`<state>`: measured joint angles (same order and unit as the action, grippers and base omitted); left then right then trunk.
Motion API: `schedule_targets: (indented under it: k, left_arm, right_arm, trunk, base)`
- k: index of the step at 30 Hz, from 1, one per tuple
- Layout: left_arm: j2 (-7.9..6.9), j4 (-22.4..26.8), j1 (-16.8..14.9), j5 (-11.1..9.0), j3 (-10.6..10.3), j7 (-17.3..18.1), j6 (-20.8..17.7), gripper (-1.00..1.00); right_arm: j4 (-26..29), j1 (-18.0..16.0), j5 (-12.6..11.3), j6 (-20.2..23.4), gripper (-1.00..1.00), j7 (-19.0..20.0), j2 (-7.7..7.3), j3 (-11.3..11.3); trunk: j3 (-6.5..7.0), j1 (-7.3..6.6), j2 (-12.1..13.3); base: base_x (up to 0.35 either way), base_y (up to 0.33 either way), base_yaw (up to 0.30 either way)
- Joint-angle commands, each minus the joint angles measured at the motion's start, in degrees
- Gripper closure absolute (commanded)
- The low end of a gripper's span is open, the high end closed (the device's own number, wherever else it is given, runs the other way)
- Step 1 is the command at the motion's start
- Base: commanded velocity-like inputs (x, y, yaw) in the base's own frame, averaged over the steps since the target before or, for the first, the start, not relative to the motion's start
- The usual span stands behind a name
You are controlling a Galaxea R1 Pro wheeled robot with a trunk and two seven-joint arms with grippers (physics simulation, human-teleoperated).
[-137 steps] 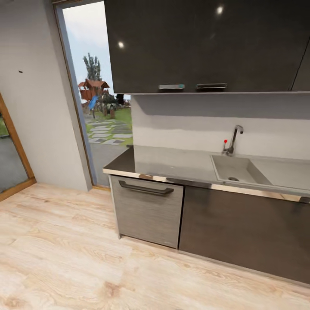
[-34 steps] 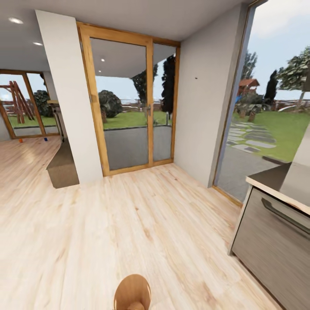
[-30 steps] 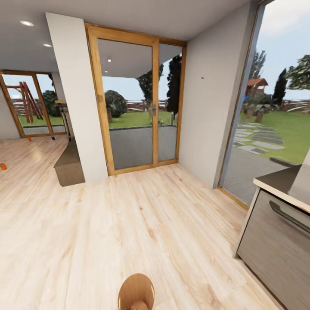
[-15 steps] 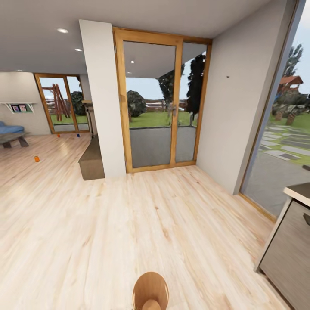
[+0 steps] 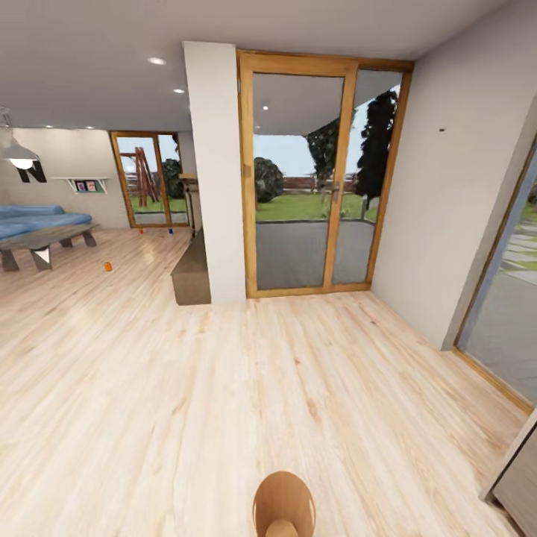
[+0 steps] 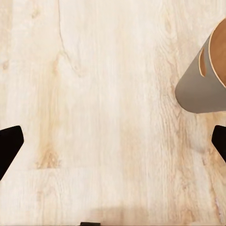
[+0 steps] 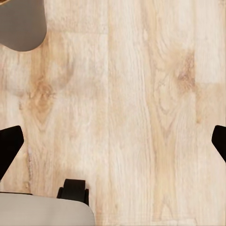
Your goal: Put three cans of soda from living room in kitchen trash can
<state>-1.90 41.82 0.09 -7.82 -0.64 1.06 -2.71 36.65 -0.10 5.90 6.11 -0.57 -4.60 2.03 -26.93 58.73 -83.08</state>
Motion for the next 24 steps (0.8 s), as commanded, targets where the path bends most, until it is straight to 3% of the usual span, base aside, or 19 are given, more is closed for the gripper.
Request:
schedule_targets:
  k: [1, 5, 11, 13, 15, 16, 18, 20, 21, 22, 24]
  left_arm:
    - [0.02, -0.03, 0.00, 0.63, 0.01, 0.03, -0.01, -1.00]
    - [0.05, -0.05, 0.00, 2.18, 0.02, 0.07, 0.06, -1.00]
    - [-0.04, 0.30, 0.00, 2.37, 0.02, 1.58, 0.14, -1.00]
    - [-0.23, 0.54, 0.00, 2.45, 0.02, 5.95, 0.21, -1.00]
    - [-0.72, 0.65, 0.00, 2.85, 0.04, 12.73, 0.33, -1.00]
    - [-1.19, 0.63, 0.00, 3.20, 0.09, 17.89, 0.36, -1.00]
    - [-1.88, 0.57, 0.00, 3.42, 0.26, 23.34, 0.40, -1.00]
    - [-3.62, 0.55, 0.00, 3.47, 0.67, 34.14, 0.44, -1.00]
    - [-4.10, 0.55, 0.00, 3.44, 0.73, 36.64, 0.45, -1.00]
    - [-5.36, 0.55, 0.00, 3.39, 0.89, 42.95, 0.48, -1.00]
    - [-6.09, 0.55, 0.00, 3.36, 0.98, 47.31, 0.49, -1.00]
  right_arm:
    - [0.00, 0.00, 0.03, -0.68, -1.00, 0.10, -0.02, 0.05]
    - [0.00, 0.01, 0.13, -2.17, -1.00, 0.58, -0.24, 0.03]
    - [0.00, 0.01, 0.14, -2.34, -1.00, 0.51, -0.21, 0.12]
    - [0.00, 0.01, 0.15, -2.34, -1.00, 0.48, -0.18, 0.16]
    - [0.00, 0.01, 0.16, -2.33, -1.00, 0.58, -0.19, 0.21]
    - [0.00, 0.01, 0.16, -2.31, -1.00, 0.67, -0.19, 0.23]
    - [0.00, 0.01, 0.16, -2.30, -1.00, 0.75, -0.19, 0.24]
    - [0.00, 0.01, 0.16, -2.28, -1.00, 0.87, -0.19, 0.28]
    - [0.00, 0.01, 0.16, -2.27, -1.00, 0.89, -0.18, 0.30]
    - [0.00, 0.01, 0.16, -2.26, -1.00, 0.95, -0.20, 0.30]
    - [0.00, 0.01, 0.16, -2.25, -1.00, 0.98, -0.22, 0.33]
  trunk:
    - [0.00, 0.00, 0.00]
    - [0.00, 0.00, 0.00]
    - [0.00, 0.00, 0.00]
    - [0.00, 0.00, 0.00]
    - [0.00, 0.00, 0.00]
    - [0.00, 0.00, 0.00]
    - [0.00, 0.00, 0.00]
    - [0.00, 0.00, 0.00]
    - [0.00, 0.00, 0.00]
    - [0.00, 0.00, 0.00]
    - [0.00, 0.00, 0.00]
  base:
    - [0.000, 0.000, 0.097]
    - [0.000, 0.000, 0.040]
    - [0.000, 0.000, 0.004]
    - [0.000, 0.000, 0.000]
    - [0.000, 0.000, 0.000]
    - [0.000, 0.000, 0.000]
    - [0.000, 0.000, 0.000]
    - [0.000, 0.000, 0.000]
    - [0.000, 0.000, 0.000]
    - [0.000, 0.000, 0.000]
    - [0.000, 0.000, 0.000]
